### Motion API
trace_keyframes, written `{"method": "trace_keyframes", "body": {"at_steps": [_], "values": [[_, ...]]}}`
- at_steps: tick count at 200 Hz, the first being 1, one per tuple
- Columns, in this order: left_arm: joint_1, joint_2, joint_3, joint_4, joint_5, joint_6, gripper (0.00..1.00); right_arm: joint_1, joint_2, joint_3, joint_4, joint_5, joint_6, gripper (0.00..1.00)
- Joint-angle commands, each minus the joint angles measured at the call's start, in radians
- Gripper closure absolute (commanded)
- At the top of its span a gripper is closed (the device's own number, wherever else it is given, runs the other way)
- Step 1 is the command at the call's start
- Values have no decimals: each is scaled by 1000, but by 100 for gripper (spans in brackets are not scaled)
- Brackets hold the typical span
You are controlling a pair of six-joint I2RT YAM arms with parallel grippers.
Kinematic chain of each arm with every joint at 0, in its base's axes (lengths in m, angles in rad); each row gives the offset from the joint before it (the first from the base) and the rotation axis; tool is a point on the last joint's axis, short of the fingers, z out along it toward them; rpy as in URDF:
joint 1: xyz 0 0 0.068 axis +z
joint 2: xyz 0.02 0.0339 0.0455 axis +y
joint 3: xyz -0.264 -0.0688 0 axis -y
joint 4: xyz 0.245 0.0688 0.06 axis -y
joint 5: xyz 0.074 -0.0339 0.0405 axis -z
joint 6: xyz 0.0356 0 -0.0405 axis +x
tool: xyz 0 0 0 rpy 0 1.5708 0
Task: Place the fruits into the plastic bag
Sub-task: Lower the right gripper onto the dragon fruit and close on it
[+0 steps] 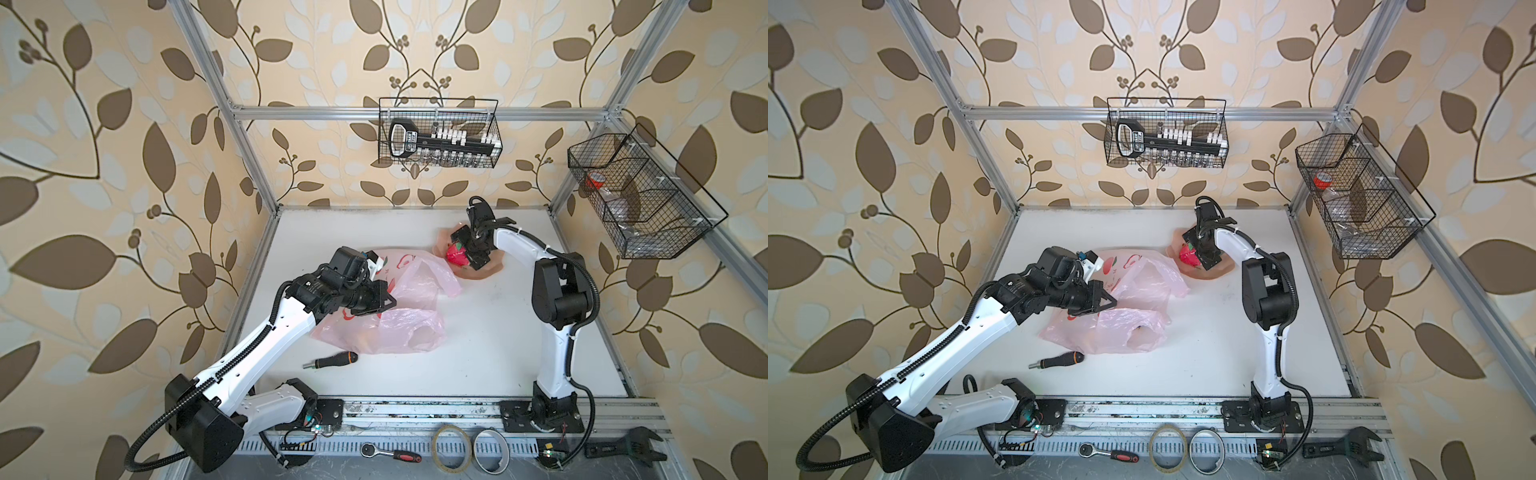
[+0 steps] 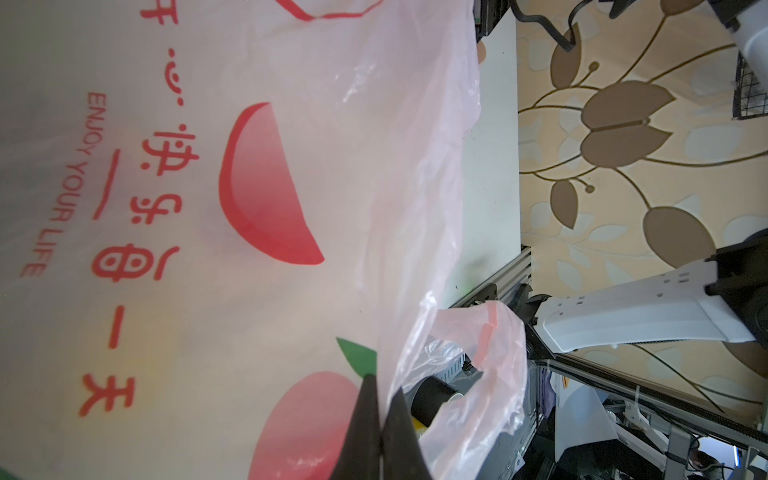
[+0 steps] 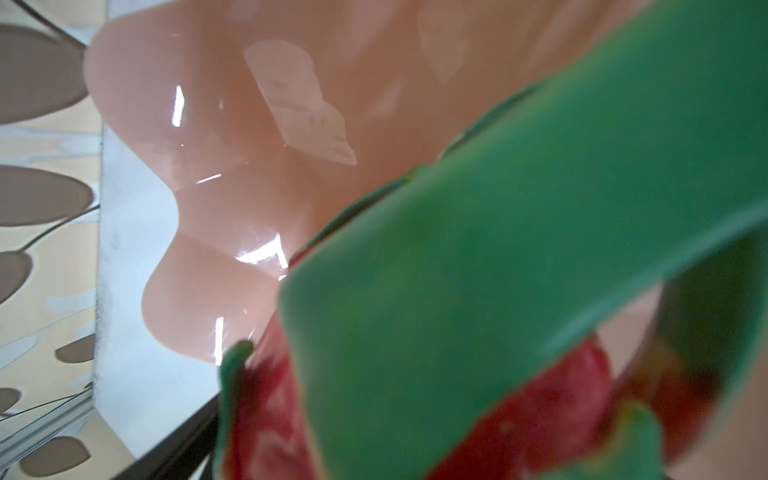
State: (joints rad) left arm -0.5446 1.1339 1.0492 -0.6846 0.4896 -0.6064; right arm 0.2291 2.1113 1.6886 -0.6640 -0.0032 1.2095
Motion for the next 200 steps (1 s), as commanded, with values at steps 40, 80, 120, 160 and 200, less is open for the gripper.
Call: {"method": "trace_keyframes", "body": {"at_steps": [40,80,120,160,200], "values": [[-8,-16,-8,15,12,-3,100,16,126,106,-253,169,-89,2],[-9,-26,-8,11,6,-4,100,13,118,102,-252,180,-120,11],[-9,-29,-4,7,0,-1,100,13,85,106,-235,199,-170,22],[-8,-31,-2,-1,-3,0,100,8,18,100,-179,210,-245,35],[-8,-34,2,-7,-8,2,100,5,-59,74,-112,196,-321,46]]}}
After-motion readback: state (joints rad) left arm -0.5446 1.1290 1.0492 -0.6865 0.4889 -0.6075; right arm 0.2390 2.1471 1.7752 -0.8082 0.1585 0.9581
